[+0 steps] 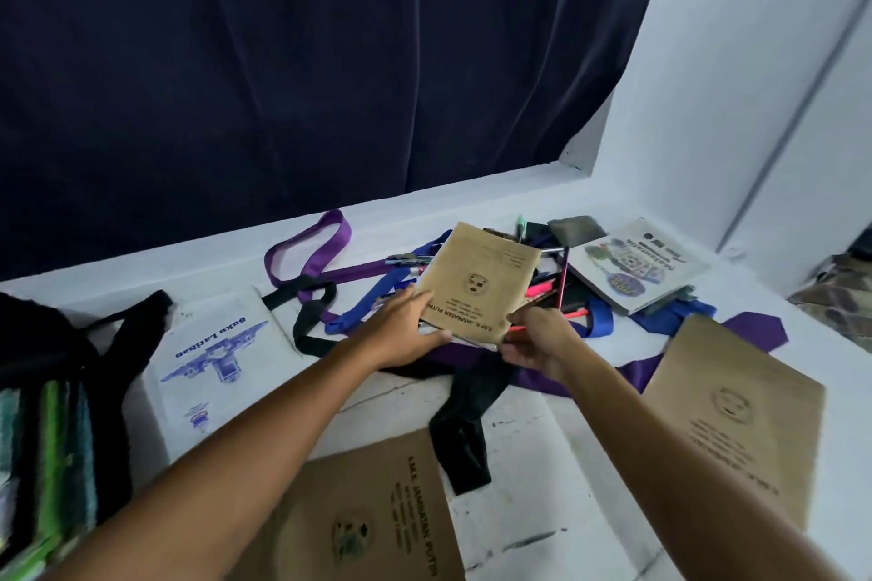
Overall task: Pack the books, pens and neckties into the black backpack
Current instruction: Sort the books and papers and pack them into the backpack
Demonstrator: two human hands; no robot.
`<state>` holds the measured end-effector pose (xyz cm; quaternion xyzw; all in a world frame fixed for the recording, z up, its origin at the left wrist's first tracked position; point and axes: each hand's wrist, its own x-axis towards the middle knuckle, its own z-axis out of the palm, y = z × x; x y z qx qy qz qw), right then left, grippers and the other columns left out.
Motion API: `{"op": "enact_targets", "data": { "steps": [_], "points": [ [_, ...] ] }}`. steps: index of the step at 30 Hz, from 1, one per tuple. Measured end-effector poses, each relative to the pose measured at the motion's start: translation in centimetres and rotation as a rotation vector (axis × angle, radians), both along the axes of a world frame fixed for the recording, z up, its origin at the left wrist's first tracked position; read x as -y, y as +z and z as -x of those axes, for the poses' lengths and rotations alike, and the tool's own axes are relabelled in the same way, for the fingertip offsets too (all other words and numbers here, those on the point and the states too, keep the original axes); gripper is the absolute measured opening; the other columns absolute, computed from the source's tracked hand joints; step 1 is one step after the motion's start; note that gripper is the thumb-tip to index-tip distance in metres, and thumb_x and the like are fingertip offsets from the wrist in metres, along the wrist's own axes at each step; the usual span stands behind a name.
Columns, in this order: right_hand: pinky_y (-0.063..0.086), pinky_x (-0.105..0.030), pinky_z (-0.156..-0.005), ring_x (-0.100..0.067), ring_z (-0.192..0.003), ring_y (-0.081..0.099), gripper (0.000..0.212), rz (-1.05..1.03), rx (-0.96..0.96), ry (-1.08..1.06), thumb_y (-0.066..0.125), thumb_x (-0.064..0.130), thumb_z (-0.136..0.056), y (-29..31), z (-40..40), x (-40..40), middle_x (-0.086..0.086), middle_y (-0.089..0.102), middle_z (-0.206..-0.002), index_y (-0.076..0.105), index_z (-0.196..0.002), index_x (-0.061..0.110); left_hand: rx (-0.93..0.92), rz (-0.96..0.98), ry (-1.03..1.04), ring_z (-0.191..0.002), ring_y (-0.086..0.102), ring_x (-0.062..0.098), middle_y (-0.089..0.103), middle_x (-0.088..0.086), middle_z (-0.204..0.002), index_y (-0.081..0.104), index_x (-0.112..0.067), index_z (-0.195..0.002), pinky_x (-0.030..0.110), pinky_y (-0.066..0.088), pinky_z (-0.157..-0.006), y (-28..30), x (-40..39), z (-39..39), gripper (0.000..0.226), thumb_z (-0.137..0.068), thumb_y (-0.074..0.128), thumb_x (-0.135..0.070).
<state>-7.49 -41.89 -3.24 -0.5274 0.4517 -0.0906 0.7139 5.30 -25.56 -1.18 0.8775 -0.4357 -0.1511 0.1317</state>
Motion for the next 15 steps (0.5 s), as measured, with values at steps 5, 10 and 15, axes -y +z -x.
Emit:
{"op": "enact_targets", "data": {
  "steps": [5,10,15],
  "points": [
    [0.031,-0.023,-0.049,-0.013,-0.054,0.038,0.016,-0.164,0.023,-0.012,0.048,0.014,-0.096,-0.1,-0.7,0.0,-0.005,0.045,-0.064,0.058,-0.105,0.005,-0.017,0.041,0.024,-0.136,0.039,0.022,0.043,0.009,-0.149,0.041,-0.009,-0.145,0.029,0.034,-0.104,0.0,1.3,0.7,0.064,-0.095,0.054,-0.049],
    [0.041,-0.026,-0.051,-0.013,-0.053,0.043,0.020,-0.048,0.014,-0.023,0.063,0.015,-0.092,-0.1,-1.6,-0.4,-0.003,0.052,-0.062,0.062,-0.107,0.003,-0.041,0.026,0.016,-0.130,0.044,0.022,0.050,0.006,-0.143,0.048,-0.014,-0.141,0.028,0.038,-0.092,0.4,1.2,0.5,0.057,-0.097,0.050,-0.050],
    [0.060,-0.042,-0.074,-0.033,-0.097,0.065,0.020,-0.144,0.210,-0.057,0.047,-0.010,-0.093,0.2,-1.7,-0.7,-0.020,0.062,-0.111,0.051,-0.111,-0.002,-0.134,0.024,0.022,-0.129,0.045,0.019,0.050,0.001,-0.143,0.045,-0.022,-0.144,0.028,0.038,-0.093,0.4,0.7,0.2,0.060,-0.095,0.051,-0.055]
  ]
}}
